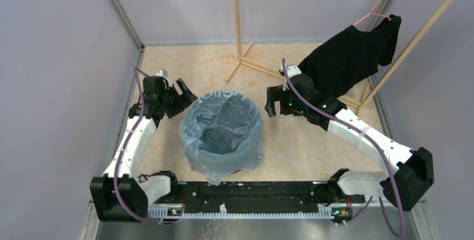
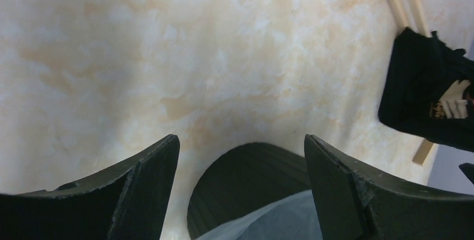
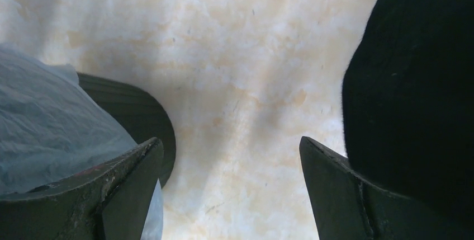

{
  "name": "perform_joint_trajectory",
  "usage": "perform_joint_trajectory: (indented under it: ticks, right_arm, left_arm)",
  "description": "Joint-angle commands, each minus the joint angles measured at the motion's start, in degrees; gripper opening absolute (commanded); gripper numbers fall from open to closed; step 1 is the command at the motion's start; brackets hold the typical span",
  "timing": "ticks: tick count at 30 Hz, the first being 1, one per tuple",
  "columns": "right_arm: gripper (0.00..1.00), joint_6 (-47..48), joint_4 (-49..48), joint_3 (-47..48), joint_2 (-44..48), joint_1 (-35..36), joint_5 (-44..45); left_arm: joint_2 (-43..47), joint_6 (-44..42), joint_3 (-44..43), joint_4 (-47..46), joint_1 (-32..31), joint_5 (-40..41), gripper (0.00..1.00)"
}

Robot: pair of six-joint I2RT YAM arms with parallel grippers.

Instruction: Put the trash bags into the trash bin

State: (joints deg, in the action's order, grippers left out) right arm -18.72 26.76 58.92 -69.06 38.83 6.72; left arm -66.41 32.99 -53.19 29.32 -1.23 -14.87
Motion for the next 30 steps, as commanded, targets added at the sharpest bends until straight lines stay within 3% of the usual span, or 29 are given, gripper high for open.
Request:
perform_joint_trajectory:
  ticks: [1, 5, 10, 16, 22, 26, 30]
  right_arm:
    - [0.92, -3.0, 8.1, 1.3, 1.0, -0.2, -3.4]
    - [0.92, -3.8, 11.6, -2.9, 3.6, -0.2, -10.0]
    - [0.92, -9.4, 7.0, -12.0, 5.4, 0.9, -26.6]
    - [0.93, -14.2, -1.0, -17.3, 4.1, 3.0, -36.1]
    - [0.93, -28.5, -19.9, -22.2, 2.3, 3.1, -39.6]
    - [0.94, -37.3, -34.0, -25.4, 0.8, 3.0, -34.3]
    - [0.94, -36.0, -36.3, -23.3, -3.6, 1.7, -28.3]
  left_arm:
    - [5.3, 3.1, 5.3, 7.5, 0.0, 6.1, 0.90]
    - [6.3, 9.7, 5.3, 14.9, 0.0, 11.8, 0.94]
    - [7.3, 15.4, 9.9, 16.7, 0.0, -1.0, 0.96]
    - [8.1, 21.9, 13.0, 19.2, -0.1, -3.8, 0.97]
    - [5.9, 27.2, 19.1, 5.0, -1.1, -17.8, 0.92]
    - [2.5, 32.4, 20.4, -2.7, -3.1, -20.1, 0.93]
    - [-2.7, 37.5, 21.0, -11.9, -5.7, -20.0, 0.93]
